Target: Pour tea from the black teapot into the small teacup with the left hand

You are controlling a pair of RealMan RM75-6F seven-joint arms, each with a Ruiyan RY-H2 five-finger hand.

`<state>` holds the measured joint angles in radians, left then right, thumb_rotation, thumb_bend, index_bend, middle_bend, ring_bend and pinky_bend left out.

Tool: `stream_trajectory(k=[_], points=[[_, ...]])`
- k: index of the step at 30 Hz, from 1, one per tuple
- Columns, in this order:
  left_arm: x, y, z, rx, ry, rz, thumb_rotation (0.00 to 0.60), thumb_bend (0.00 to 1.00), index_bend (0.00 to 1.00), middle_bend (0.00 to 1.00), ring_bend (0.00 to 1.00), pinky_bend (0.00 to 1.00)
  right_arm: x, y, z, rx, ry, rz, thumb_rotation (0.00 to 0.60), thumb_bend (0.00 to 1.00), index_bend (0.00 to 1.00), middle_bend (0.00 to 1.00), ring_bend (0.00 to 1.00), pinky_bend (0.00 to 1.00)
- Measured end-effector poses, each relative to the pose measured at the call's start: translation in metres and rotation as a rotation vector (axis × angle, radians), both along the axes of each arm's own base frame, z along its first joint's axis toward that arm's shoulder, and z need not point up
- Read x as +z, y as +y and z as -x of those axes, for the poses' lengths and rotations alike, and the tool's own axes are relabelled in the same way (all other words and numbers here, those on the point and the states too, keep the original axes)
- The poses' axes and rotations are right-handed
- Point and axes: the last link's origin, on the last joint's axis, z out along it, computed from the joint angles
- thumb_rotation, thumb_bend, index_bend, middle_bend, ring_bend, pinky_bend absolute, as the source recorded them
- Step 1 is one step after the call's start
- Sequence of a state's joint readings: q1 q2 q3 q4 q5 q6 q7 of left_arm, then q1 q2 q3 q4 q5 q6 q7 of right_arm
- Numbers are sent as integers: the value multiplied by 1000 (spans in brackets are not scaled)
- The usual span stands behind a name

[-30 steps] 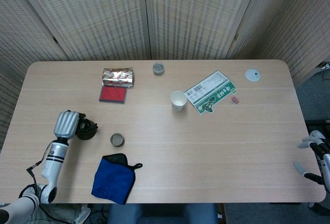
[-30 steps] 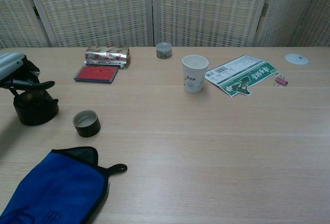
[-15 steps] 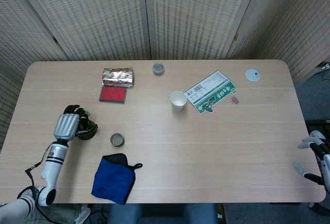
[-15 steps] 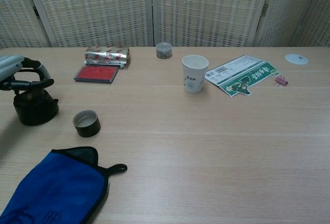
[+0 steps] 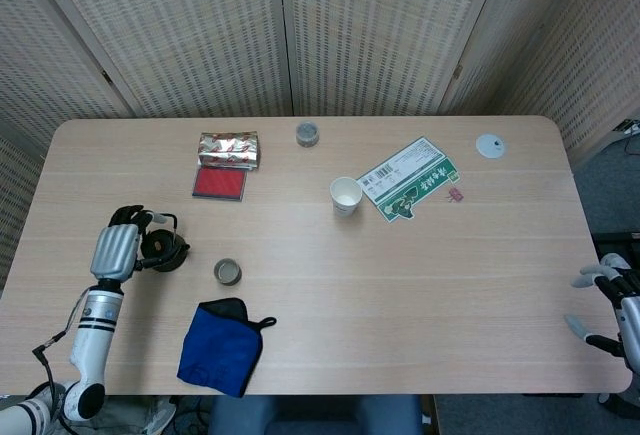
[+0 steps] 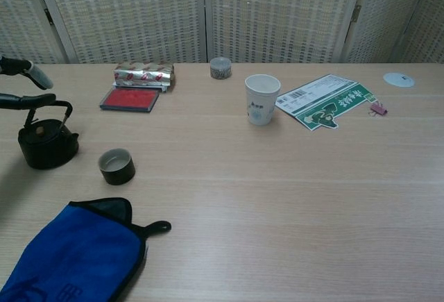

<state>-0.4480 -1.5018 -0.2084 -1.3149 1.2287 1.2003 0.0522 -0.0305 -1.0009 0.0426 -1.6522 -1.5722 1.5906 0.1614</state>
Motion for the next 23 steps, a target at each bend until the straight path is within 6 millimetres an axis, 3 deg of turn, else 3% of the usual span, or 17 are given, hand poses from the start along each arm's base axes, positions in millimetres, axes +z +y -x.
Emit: stream_trajectory(k=[9,21,23], points=[[24,-51,-3,35,-16,-42,398,201,347,295,150,91,-10,-4,-4,34,1,-53,600,143,424,323,260,268],[42,-111,-4,59,44,-90,423,201,347,295,150,91,-22,-3,-7,49,10,-88,600,144,379,290,195,263],[43,-117,-5,55,47,-94,449,200,347,295,149,91,-24,-3,-7,44,15,-100,600,144,359,280,185,255]])
